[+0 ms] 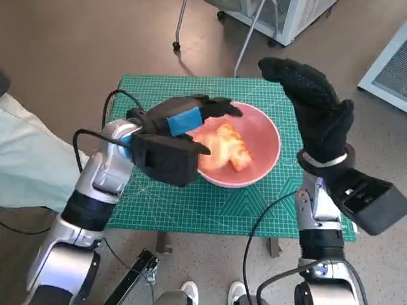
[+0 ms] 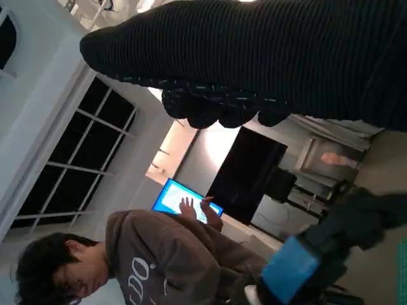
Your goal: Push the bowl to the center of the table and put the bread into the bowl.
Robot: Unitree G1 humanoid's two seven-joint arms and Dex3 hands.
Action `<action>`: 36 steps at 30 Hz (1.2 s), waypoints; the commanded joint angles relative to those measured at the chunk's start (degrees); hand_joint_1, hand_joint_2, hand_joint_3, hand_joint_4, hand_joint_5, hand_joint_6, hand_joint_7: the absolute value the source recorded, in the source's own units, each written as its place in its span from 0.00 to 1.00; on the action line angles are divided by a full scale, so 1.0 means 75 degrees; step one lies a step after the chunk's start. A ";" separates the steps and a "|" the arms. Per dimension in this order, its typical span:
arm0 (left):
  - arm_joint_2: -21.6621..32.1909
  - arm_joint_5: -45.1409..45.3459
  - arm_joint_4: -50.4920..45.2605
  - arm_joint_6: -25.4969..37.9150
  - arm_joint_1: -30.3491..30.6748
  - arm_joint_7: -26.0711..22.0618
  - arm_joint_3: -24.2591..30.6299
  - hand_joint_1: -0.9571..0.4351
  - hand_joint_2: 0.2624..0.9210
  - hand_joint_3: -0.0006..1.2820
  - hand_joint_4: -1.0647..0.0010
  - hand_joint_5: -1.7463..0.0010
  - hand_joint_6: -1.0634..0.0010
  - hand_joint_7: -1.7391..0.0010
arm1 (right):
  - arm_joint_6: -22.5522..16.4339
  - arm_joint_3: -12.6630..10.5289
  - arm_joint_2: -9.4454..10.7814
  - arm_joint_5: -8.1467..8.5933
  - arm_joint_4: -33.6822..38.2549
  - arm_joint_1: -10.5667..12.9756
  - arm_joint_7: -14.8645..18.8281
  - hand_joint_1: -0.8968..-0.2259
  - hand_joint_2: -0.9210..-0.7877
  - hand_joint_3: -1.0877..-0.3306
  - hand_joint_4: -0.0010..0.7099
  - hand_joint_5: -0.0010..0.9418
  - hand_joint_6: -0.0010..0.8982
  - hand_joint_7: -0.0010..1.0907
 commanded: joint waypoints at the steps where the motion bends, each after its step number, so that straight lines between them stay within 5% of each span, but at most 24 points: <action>1: -0.0041 -0.0664 -0.0183 -0.0414 0.0157 0.0310 0.0567 0.45 0.94 0.05 0.82 0.99 0.87 0.74 | 0.0022 0.0000 0.0079 -0.0098 -0.0078 0.0142 -0.0145 0.31 0.00 0.41 0.43 0.04 0.00 0.85; 10: -0.0302 -0.1375 -0.0417 -0.1363 0.0527 0.1394 0.1416 0.44 1.00 0.08 0.53 0.93 0.63 0.69 | 0.0062 0.0037 0.0164 -0.0133 -0.0279 0.0159 -0.0354 0.30 0.00 0.42 0.42 0.04 0.00 0.85; 15: -0.0628 -0.1925 -0.0706 -0.1690 0.0875 0.1903 0.1840 0.44 1.00 0.10 0.49 0.94 0.57 0.71 | 0.0098 0.0051 0.0198 -0.0253 -0.0419 0.0133 -0.0570 0.30 0.00 0.42 0.41 0.04 0.00 0.84; 25: -0.1528 -0.3256 -0.1893 -0.1758 0.1807 0.2343 0.2264 0.42 1.00 0.14 0.60 0.99 0.68 0.76 | 0.0193 0.0090 0.0250 -0.0602 -0.0681 0.0063 -0.1072 0.30 0.00 0.41 0.40 0.03 0.00 0.83; 36: -0.1895 -0.3108 -0.2264 -0.2161 0.2166 0.2822 0.2295 0.44 1.00 0.17 0.66 1.00 0.84 0.68 | 0.0191 0.0111 0.0209 -0.0826 -0.0661 -0.0042 -0.1383 0.32 0.00 0.41 0.39 0.03 0.00 0.81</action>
